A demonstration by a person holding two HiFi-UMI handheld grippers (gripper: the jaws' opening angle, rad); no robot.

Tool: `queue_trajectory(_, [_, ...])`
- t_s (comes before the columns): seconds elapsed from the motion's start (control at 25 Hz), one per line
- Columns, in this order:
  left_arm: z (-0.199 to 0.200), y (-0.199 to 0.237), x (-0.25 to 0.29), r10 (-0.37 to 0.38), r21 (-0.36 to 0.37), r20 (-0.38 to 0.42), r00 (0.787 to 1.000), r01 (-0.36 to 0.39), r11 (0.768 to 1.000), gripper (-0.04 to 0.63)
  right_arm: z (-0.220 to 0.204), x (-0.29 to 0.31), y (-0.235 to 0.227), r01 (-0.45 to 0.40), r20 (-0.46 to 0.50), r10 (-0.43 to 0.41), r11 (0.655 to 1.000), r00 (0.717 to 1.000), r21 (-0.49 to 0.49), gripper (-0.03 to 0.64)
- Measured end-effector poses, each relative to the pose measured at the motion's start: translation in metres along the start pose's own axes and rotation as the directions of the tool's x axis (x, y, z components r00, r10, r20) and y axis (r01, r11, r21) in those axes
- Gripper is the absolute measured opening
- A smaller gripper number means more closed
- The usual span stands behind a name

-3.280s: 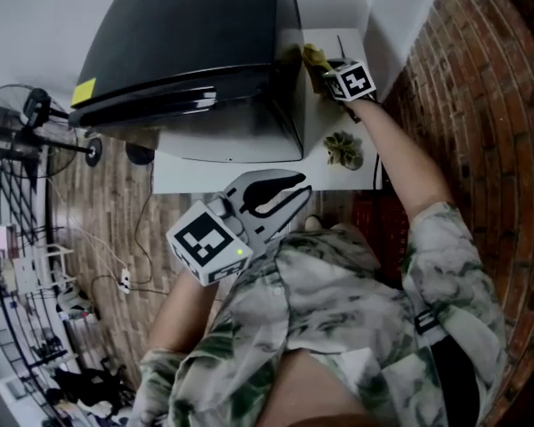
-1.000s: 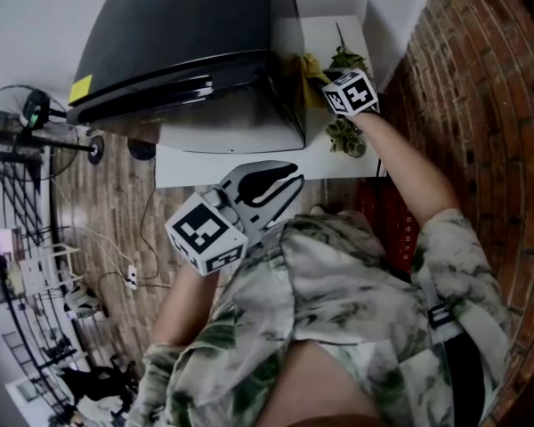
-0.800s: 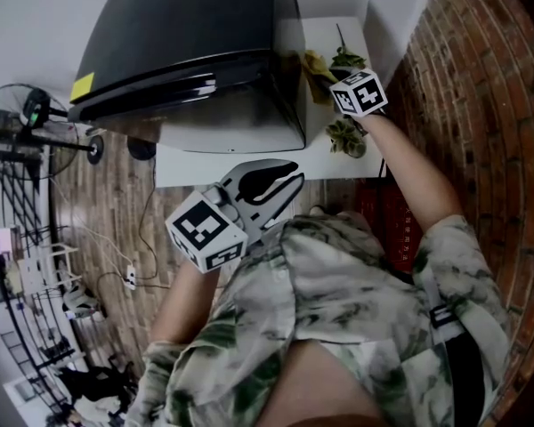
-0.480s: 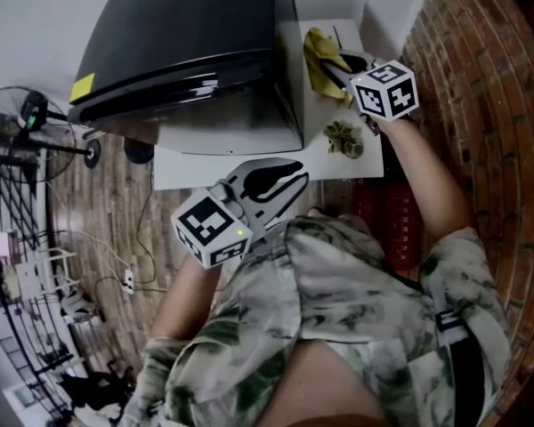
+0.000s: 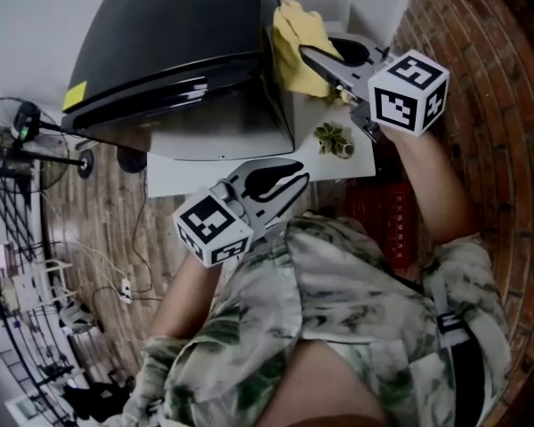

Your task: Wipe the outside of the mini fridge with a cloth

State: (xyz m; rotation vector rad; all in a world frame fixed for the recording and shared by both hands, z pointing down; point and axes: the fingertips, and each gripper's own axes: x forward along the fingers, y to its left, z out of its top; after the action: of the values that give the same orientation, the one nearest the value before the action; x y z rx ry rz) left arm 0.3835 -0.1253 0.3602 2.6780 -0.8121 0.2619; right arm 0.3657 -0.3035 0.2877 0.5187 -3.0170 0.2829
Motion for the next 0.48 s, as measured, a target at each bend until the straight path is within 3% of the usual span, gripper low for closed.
queue_trajectory(0.2, [-0.001, 0.001, -0.003, 0.017, -0.005, -0.004, 1.0, -0.017, 1.0, 0.055, -0.038, 0.02, 0.004, -0.022, -0.061, 0.025, 0.999, 0.998, 0.05, 0.095])
queue_trajectory(0.48, [-0.007, 0.006, -0.009, 0.042, -0.024, -0.015, 0.999, -0.043, 0.999, 0.055, -0.1, 0.036, -0.008, 0.018, -0.15, -0.011, 0.999, 0.989, 0.046, 0.095])
